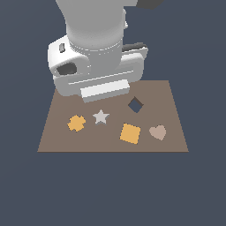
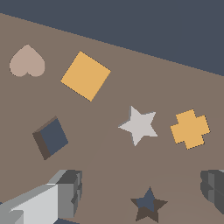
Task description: Insert a designated object into the corresponding slot on a board.
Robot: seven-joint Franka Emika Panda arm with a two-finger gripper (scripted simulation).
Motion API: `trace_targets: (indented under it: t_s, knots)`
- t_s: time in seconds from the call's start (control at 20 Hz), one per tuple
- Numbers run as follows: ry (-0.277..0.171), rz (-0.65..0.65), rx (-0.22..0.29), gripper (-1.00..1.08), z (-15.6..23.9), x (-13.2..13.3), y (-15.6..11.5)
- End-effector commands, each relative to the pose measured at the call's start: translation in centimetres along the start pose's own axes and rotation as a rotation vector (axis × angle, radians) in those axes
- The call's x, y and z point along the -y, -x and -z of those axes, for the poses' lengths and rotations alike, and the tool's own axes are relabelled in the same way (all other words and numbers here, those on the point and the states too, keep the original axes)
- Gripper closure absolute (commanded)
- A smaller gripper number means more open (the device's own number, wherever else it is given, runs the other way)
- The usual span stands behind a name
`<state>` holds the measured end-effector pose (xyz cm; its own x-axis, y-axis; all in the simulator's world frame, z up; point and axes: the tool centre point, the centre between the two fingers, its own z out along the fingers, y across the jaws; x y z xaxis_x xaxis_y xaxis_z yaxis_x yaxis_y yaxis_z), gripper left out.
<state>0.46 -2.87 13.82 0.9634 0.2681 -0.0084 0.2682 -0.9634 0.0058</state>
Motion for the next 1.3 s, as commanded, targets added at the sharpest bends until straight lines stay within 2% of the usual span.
trace_targets:
  t_s: [0.0, 0.65, 1.25]
  knots:
    - [-0.001, 0.074, -0.001, -0.92, -0.9, -0.3, -0.2]
    - [-0.003, 0.49, -0.008, -0.92, -6.1, -1.9, -1.7]
    - [-0.003, 0.695, -0.01, -0.92, -8.6, -2.3, -2.7]
